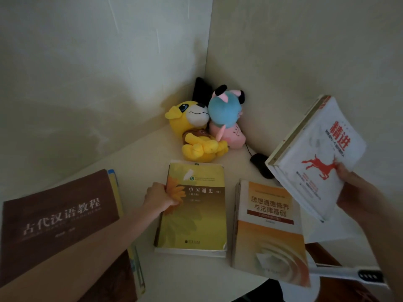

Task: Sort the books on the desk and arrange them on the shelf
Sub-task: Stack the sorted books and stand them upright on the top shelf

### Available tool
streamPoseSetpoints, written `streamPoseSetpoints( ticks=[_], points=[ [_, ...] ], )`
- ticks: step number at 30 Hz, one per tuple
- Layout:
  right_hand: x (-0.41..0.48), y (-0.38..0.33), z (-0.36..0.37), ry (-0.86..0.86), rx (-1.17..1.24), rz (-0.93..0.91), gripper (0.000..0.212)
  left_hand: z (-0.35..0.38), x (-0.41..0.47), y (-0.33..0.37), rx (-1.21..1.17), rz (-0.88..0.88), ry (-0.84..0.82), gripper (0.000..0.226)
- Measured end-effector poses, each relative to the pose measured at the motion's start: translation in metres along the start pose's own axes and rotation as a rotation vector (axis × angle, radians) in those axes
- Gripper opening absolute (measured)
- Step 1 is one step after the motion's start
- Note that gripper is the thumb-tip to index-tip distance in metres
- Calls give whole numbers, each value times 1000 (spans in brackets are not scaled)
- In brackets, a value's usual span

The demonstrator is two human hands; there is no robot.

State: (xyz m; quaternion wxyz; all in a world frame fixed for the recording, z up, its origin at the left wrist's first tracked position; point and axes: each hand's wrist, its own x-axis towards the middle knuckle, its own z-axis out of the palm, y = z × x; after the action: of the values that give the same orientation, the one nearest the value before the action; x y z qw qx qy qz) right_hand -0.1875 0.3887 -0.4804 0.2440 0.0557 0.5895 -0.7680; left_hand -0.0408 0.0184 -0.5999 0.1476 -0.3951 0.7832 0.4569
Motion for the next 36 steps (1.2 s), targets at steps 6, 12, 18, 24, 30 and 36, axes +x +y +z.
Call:
streamPoseSetpoints(
  ticks=[6,12,18,24,30,36],
  points=[
    [0,2,-1,-25,18,20,36,6,-3,-3,-80,76,7,54],
    [0,14,4,-7,-19,66,33,10,-7,-9,221,167,50,57],
    [0,34,13,4,-61,115,39,13,-11,-8,202,229,50,52],
    [-2,55,14,-6,-57,186,40,27,-16,-11,260,214,94,65],
    [0,83,33,17,-77,207,25,34,-14,3,294,36,82,77],
    [-1,96,48,-107,-287,305,59,19,-5,-3,264,89,21,62]
  ],
)
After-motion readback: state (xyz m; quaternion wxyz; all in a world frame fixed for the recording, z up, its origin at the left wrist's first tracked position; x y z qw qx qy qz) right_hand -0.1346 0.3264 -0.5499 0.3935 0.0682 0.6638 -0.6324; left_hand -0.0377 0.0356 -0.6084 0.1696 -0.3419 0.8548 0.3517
